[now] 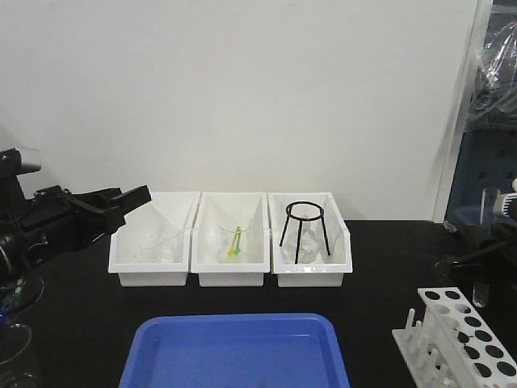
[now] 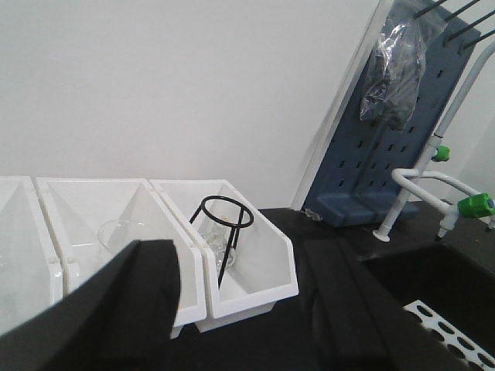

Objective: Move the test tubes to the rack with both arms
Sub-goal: 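Lower the tube into a rack hole and open the right gripper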

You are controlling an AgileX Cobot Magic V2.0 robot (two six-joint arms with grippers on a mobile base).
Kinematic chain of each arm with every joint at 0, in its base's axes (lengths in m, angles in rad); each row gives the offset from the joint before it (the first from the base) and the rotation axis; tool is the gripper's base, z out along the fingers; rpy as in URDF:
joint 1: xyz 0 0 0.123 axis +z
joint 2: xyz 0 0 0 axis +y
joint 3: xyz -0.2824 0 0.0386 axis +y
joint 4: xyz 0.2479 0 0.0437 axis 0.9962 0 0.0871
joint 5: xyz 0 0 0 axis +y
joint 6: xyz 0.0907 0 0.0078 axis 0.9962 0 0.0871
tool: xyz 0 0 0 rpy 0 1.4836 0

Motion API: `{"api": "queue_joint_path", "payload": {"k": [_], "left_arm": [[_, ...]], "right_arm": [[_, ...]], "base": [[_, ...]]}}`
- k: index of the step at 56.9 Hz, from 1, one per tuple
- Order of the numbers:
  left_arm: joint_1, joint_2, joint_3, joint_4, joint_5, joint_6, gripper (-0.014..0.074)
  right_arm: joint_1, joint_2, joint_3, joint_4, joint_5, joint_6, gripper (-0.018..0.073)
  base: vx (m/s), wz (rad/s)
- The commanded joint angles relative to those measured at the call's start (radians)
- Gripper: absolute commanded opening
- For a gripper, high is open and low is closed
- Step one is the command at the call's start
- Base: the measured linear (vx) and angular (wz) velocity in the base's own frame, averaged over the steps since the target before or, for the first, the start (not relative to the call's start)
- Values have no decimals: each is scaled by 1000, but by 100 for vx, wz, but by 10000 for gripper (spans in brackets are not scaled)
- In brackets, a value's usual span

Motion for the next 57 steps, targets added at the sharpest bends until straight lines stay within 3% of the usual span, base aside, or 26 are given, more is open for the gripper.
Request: {"api": "queue_joint_path", "payload": {"k": [1, 19, 27, 36, 46, 57], "left_arm": [[4, -44, -29, -47, -44, 3, 491], [4, -44, -29, -47, -44, 3, 491], [4, -44, -29, -47, -44, 3, 491], [4, -44, -29, -47, -44, 3, 491], [4, -44, -29, -47, -44, 3, 491], [4, -44, -29, -47, -44, 3, 491]], "right_arm": [[-5, -39, -30, -15, -104, 4, -9], [-5, 5, -14, -42, -243, 26, -9], [-5, 8, 57, -40, -293, 45, -9], [-5, 8, 148, -29, -438, 56, -9], [-5, 8, 153, -63, -417, 141, -9], [-5, 18, 153, -100, -409, 141, -9]], "base": [[0, 0], [0, 0], [0, 0], [0, 0], [0, 0], [0, 0]]}}
